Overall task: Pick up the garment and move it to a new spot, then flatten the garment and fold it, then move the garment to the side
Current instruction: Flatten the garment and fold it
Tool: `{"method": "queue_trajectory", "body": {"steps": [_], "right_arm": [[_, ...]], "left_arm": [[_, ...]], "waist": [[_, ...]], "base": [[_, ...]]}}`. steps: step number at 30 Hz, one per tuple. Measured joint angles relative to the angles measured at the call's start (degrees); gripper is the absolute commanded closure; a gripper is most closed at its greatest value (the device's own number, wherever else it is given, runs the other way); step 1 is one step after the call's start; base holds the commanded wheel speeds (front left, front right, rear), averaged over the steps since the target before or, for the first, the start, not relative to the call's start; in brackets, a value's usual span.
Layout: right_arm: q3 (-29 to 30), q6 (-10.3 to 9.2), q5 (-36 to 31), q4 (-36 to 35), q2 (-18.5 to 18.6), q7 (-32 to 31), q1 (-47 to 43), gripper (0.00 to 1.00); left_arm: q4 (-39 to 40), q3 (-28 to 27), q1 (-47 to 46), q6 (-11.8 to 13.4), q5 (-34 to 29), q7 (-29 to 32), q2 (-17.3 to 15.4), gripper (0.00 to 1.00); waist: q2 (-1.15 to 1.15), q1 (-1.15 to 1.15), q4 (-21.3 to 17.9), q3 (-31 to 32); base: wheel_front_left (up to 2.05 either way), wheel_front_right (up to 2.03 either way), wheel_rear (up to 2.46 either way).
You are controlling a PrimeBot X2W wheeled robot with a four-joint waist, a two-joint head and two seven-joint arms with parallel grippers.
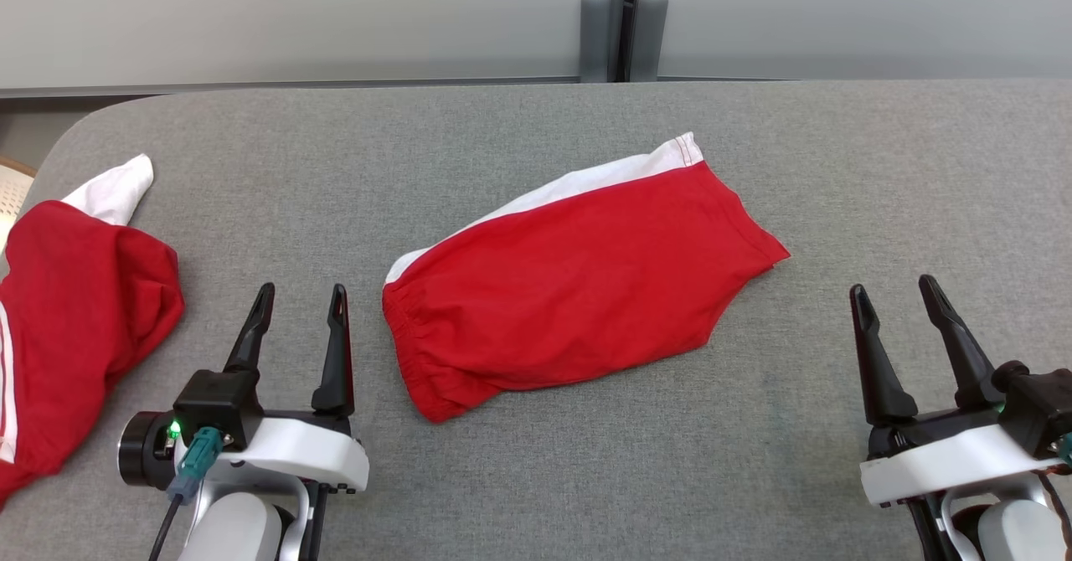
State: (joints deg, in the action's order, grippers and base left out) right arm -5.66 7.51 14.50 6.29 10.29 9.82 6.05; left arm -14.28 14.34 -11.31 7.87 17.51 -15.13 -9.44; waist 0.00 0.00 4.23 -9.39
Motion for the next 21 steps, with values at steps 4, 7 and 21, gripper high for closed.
{"method": "queue_trajectory", "body": {"steps": [4, 7, 21], "right_arm": [[0.81, 0.00, -0.44, -1.47, -0.25, -1.14, -0.88, 0.00], [0.96, 0.00, -0.60, -2.05, -0.49, -1.64, -1.24, 0.00], [1.72, 0.00, -0.86, -2.52, -0.85, -2.27, -1.32, 0.00]], "left_arm": [[-0.19, -0.09, 0.41, -0.48, -0.38, 0.00, 0.12, 0.00], [-0.36, -0.23, 0.41, -0.74, -0.38, 0.00, 0.16, 0.00], [-0.78, -0.32, 0.26, -1.34, -0.91, 0.00, 0.63, 0.00]], "waist": [[0.00, 0.00, -0.07, 0.08], [0.00, 0.00, -0.12, 0.10], [0.00, 0.00, 0.04, -0.53]], "base": [[0.00, 0.00, 0.00], [0.00, 0.00, 0.00], [0.00, 0.00, 0.00]]}}
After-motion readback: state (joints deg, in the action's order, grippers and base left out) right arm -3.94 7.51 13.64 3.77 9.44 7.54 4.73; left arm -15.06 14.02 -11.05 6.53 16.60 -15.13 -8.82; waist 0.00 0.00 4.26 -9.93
